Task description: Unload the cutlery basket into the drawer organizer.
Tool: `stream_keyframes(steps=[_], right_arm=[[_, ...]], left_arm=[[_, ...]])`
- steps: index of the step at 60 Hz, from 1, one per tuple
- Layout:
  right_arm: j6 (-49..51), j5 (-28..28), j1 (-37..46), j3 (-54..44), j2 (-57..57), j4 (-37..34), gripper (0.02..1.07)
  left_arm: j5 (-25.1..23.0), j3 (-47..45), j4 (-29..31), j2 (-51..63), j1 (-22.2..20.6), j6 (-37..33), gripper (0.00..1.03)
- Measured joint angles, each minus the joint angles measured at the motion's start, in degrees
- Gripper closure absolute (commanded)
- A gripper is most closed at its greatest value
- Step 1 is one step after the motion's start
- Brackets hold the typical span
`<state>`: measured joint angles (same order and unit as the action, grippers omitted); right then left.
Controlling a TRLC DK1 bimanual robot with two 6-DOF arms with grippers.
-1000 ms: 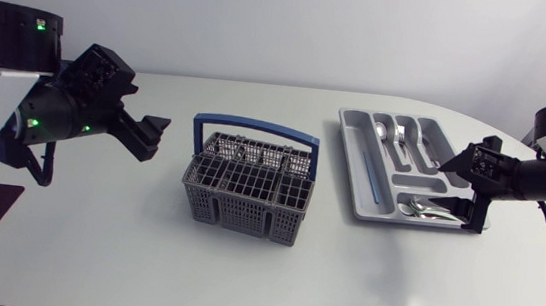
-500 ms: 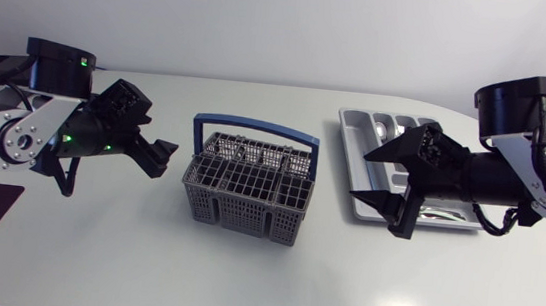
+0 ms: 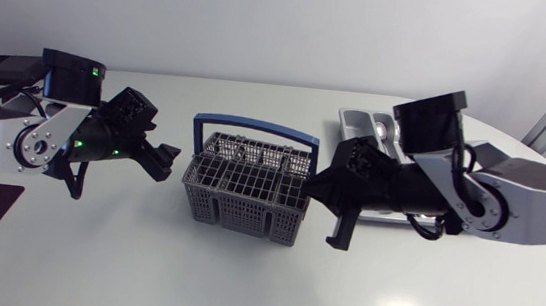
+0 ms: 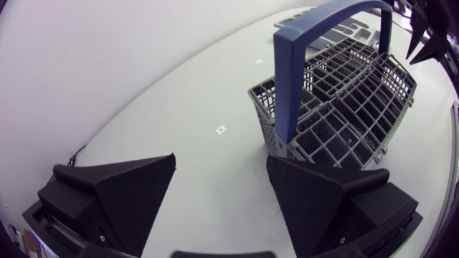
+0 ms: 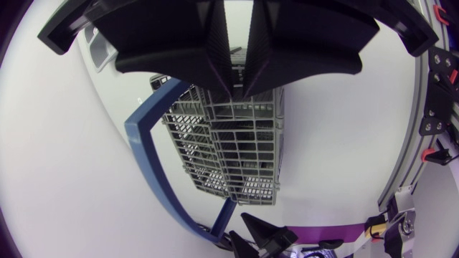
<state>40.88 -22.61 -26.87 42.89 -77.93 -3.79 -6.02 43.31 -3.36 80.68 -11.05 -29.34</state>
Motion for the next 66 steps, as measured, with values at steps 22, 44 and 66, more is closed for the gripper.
stream_keyframes(steps=[22,44,66], right_arm=[[-0.4,1.9,-0.3,0.0,-3.3,4.0,1.0],[0.1,0.0,7.4,-3.1,4.0,2.9,1.0],[0.2,1.7,7.3,-0.9,-12.3,10.0,1.0]], left_arm=[[0.0,-0.5,0.0,-0.1,0.0,0.4,0.12],[-0.2,0.1,-0.5,4.6,1.2,0.4,0.12],[-0.5,0.4,-1.3,7.5,0.0,0.4,0.11]])
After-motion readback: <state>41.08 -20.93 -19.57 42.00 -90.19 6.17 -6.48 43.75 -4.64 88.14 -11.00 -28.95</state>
